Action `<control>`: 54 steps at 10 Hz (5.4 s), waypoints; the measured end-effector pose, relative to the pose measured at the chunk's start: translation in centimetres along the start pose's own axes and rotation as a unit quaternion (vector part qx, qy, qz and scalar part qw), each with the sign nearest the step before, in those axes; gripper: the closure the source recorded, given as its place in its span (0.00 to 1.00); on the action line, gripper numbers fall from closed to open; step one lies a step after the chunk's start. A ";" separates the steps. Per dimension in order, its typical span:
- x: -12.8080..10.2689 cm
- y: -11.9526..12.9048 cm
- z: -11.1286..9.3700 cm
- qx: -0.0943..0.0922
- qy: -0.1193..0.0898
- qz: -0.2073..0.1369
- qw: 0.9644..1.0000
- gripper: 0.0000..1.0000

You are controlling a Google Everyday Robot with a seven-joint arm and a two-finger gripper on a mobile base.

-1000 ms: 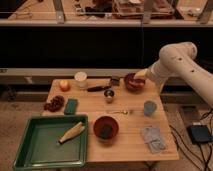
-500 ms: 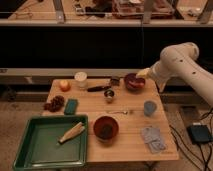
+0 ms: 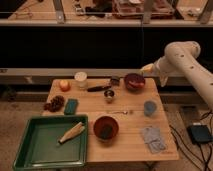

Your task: Place pepper in plastic cup

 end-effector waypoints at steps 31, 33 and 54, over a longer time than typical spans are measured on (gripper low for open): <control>2.7 1.0 14.9 -0.057 -0.005 0.011 0.998 0.92; 3.4 -0.2 12.9 -0.039 -0.004 0.001 0.999 0.92; -4.8 11.9 -4.9 -0.125 -0.083 -0.143 0.978 0.92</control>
